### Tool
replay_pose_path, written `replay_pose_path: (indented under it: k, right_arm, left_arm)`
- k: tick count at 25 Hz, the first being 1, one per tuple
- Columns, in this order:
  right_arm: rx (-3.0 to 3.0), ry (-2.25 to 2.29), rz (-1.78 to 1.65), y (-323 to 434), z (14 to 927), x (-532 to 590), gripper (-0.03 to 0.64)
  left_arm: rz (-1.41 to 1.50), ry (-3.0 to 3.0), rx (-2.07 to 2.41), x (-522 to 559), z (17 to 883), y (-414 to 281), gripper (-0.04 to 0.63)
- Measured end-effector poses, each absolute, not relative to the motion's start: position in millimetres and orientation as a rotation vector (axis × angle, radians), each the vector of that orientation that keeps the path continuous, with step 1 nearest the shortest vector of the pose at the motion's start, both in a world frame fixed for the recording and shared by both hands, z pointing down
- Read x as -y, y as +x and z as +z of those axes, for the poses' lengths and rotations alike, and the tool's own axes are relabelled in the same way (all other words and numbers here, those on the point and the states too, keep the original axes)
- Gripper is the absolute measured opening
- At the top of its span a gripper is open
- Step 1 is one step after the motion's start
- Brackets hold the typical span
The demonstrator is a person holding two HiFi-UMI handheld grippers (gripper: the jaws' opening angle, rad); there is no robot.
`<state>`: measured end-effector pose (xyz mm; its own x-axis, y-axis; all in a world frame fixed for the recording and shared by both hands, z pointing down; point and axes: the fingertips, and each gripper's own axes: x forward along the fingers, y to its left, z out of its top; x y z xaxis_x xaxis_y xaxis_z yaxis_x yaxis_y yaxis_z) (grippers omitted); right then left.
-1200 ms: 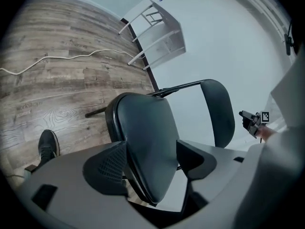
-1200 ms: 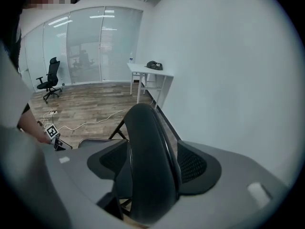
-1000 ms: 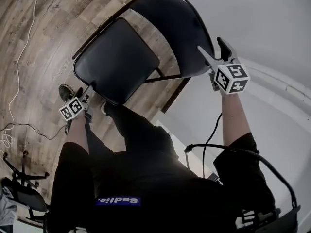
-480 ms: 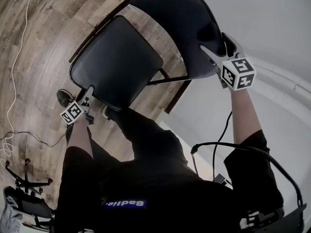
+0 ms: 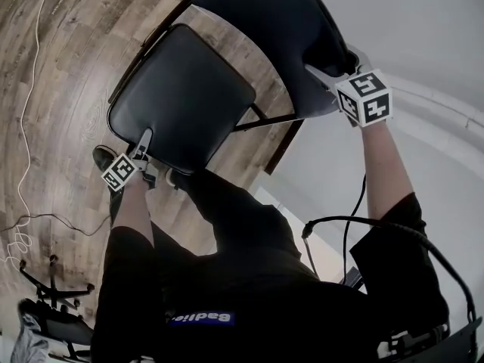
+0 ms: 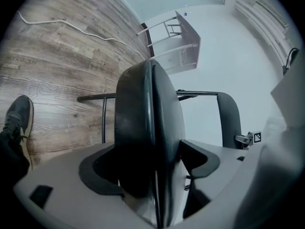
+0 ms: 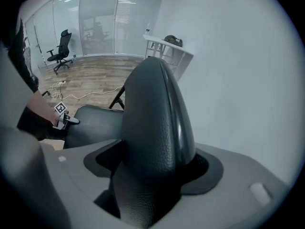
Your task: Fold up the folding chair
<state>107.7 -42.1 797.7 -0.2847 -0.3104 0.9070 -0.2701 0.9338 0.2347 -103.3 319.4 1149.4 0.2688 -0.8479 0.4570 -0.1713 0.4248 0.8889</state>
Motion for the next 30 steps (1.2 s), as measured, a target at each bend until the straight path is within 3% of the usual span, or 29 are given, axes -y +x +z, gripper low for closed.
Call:
replay_pose_path:
  k: [12,30]
  right_arm:
    - [1.931,0.395,0.068,104.6,778.0,34.0,0.273]
    - [1.963,0.369,0.011,77.8,690.2,-34.4,0.181]
  left_arm:
    - [-0.630,1.004,1.248,-323.4,1135.5,-96.9,0.368]
    - [-0.643,1.001,1.191,-300.6,1019.6,-81.6,0.356]
